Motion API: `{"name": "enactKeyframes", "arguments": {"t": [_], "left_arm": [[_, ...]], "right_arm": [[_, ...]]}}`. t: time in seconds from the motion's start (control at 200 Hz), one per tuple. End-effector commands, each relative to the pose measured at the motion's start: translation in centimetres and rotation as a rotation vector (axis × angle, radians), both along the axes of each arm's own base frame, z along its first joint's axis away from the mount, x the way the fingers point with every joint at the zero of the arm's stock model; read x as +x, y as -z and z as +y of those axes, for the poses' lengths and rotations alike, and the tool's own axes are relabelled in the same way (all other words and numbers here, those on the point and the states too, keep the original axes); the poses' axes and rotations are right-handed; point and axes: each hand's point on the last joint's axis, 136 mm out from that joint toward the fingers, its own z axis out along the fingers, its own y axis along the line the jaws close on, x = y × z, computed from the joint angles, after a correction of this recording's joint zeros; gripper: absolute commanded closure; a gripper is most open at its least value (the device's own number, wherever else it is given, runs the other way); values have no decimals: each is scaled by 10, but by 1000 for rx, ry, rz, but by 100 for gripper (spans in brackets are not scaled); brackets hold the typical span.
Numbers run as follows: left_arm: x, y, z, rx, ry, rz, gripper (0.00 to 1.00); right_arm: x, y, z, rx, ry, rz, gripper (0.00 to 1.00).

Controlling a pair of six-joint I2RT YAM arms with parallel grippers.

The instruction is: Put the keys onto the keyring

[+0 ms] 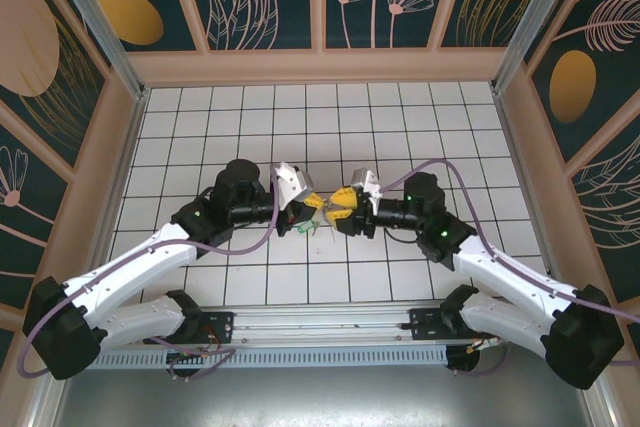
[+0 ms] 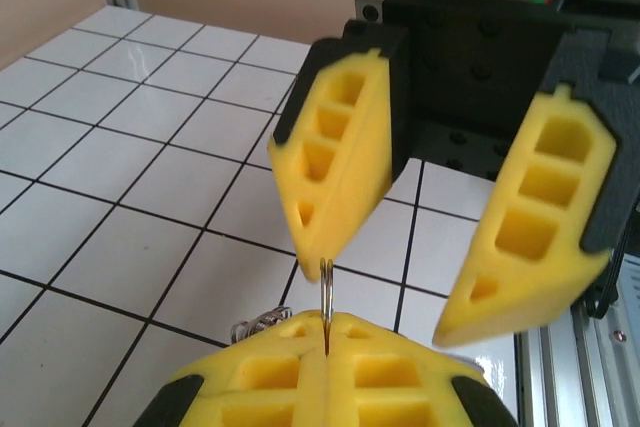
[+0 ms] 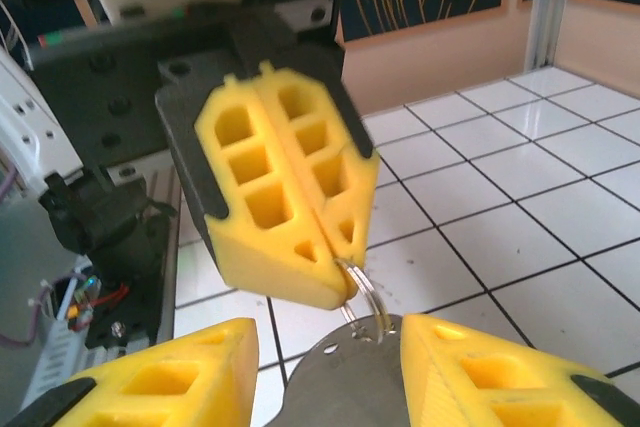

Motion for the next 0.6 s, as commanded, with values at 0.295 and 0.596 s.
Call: {"name": "enactKeyframes", "arguments": {"t": [0.295, 0.596], "left_arm": [[-3, 8, 9, 106, -15, 14, 100], [-8, 11, 10, 136, 2, 17, 100]], "right_arm": [[10, -12, -2, -55, 101, -83, 63], [1, -2, 9, -92, 44, -58, 64]]}}
